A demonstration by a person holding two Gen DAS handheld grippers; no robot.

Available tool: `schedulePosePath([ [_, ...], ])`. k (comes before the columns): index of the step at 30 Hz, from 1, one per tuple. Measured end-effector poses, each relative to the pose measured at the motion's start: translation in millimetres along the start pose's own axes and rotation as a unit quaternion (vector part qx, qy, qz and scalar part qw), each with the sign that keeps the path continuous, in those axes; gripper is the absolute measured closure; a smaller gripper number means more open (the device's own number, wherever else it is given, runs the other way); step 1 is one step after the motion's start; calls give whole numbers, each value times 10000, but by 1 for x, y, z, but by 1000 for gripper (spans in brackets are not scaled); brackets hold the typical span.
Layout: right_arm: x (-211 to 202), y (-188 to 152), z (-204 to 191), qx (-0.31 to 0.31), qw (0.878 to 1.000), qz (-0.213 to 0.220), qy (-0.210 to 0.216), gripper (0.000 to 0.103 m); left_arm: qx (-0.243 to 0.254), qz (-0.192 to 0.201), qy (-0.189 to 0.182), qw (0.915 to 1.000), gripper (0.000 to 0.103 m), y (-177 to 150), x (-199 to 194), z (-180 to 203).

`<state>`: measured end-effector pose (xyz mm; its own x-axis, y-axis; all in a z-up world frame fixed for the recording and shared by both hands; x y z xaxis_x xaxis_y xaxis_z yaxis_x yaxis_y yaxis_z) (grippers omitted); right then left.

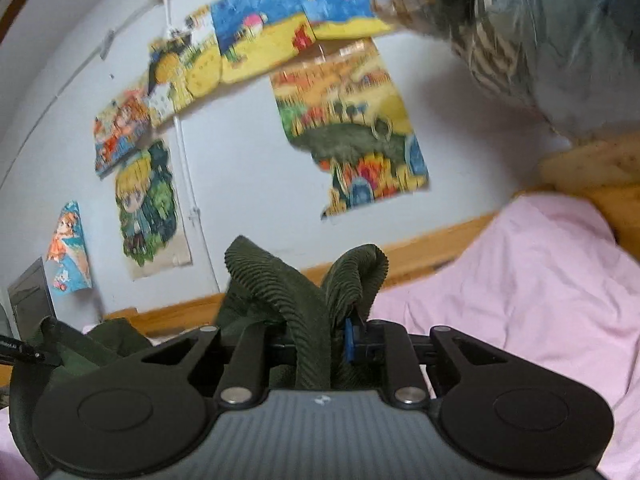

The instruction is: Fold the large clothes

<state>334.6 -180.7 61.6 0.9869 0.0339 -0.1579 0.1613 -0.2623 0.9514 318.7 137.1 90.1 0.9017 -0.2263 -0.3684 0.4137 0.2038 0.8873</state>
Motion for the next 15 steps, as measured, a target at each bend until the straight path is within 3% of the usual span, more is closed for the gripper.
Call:
schedulePosePath([
  [2,15,-17,11,163,9987,-458,-123,82,-106,-137,228,9996,94,-6,-1,-15],
  [5,33,-53,27,183,9913,-1168,-570,81,-456,-747,437,9952,93,-35,21,-43],
  [8,40,-77,47,277,9831,-1493,-1020,69,-605,-1181,844,9876,90,-68,46,-62],
  [9,38,-79,50,323,9824,-1498,-1071,59,-707,-1237,924,9855,88,-75,50,-68],
  [11,30,-77,53,173,9829,-1412,-1170,47,-1105,-1240,935,9817,75,-81,51,-82],
  [12,27,-75,51,56,9829,-1374,-1224,35,-1208,-1206,991,9803,70,-81,49,-86],
  [13,21,-74,49,-52,9822,-1328,-1324,20,-1246,-1160,1042,9799,57,-79,46,-89],
  [14,12,-73,48,-156,9800,-1241,-1547,14,-1251,-1081,1084,9803,42,-75,41,-91],
  [15,2,-72,46,-293,9780,-1114,-1741,7,-1208,-969,1110,9817,34,-72,36,-88],
])
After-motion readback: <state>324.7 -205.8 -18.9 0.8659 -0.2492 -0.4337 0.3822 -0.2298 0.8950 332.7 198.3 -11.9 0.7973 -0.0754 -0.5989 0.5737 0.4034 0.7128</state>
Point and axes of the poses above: each gripper's, at about its wrist camera, not at the fingertips, and x roughly the way its jaws point, z to its right, y to its top, the point moved 7 cm from there along x, roughly the way its jaws point, and after that the axes turned 10 degrees about -y, right-handed, at the moved point
